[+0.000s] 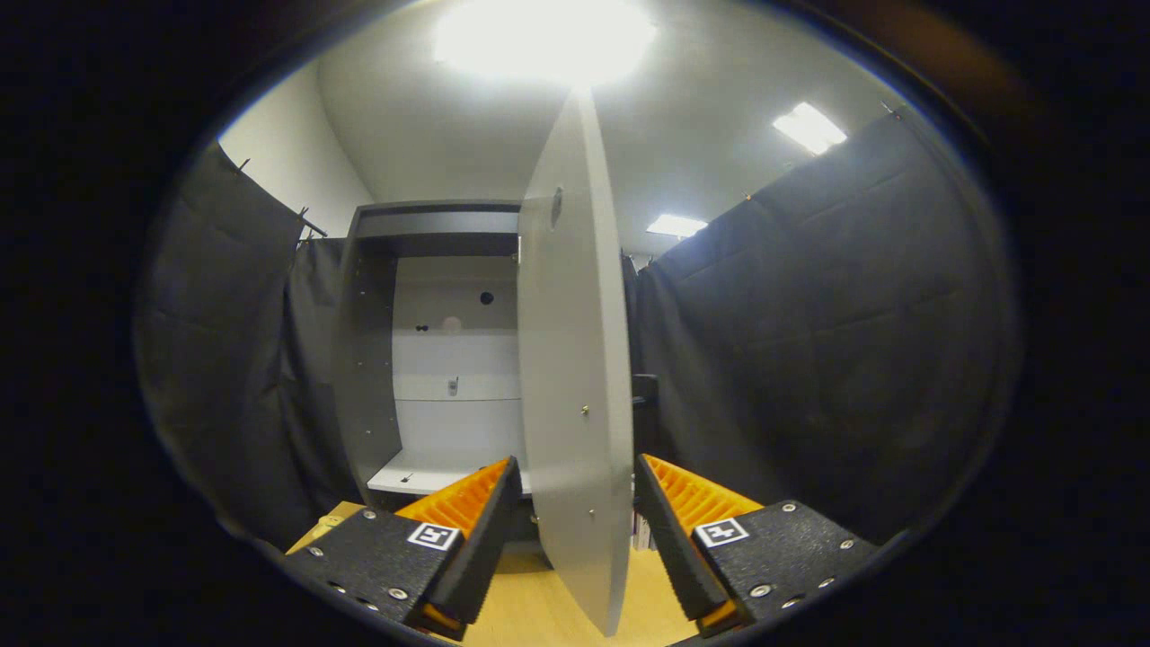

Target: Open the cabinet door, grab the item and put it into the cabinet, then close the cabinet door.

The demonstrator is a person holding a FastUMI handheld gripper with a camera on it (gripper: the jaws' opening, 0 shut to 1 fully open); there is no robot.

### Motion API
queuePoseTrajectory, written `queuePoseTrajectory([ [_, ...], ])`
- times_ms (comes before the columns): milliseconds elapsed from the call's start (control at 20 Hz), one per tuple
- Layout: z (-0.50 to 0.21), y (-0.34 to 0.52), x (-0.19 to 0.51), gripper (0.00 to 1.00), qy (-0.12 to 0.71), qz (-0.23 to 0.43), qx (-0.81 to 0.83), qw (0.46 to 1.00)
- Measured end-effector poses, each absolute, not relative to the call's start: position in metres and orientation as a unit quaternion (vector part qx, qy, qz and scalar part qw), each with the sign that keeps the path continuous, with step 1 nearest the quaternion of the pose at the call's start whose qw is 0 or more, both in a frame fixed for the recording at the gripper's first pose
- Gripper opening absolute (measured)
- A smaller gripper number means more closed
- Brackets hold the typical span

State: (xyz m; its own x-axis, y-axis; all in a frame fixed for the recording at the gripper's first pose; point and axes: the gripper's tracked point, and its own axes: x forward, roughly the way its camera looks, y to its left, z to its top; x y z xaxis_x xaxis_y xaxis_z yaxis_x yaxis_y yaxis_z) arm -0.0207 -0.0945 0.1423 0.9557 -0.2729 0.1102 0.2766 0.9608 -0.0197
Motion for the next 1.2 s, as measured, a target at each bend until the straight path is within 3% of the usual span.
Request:
queuePoseTrajectory([
  [50,0.136,-0.085,-0.013,0.93,-0.048,-0.130,-0.015,0.990],
  [600,0.018,0.041,0.036,0.94,0.005,-0.046,-0.005,0.999],
  [1200,-0.127,0.121,0.038,0.94,0.108,0.004,0.011,0.994],
])
